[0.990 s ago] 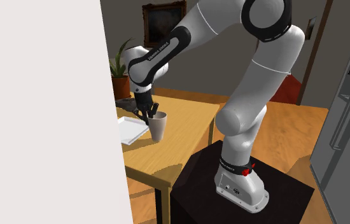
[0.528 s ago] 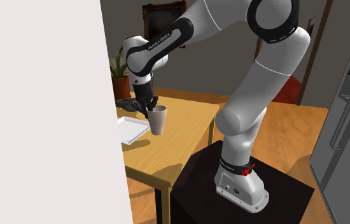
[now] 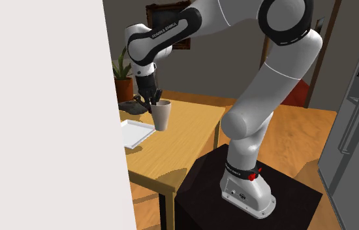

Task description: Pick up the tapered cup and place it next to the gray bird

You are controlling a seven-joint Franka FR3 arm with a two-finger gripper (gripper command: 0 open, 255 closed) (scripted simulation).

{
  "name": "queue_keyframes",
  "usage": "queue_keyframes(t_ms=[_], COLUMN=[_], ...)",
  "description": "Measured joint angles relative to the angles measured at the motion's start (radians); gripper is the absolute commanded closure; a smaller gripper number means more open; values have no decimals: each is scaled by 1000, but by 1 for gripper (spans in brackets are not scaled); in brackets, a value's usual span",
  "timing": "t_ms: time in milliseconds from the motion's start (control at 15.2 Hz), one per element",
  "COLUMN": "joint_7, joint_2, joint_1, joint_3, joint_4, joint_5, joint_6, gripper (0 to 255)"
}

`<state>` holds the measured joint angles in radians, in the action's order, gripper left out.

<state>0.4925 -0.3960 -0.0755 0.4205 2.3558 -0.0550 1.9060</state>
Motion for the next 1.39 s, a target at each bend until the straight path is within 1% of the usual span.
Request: queue_keyframes(t_ms=[726, 1386], joint_7=[-17, -26], joint_2=[-25, -22], joint_1=[4, 10], joint_3=[-20, -31], joint_4=[-127, -260], joint_5=[2, 10], joint_6=[-151, -281], gripper=[255, 255])
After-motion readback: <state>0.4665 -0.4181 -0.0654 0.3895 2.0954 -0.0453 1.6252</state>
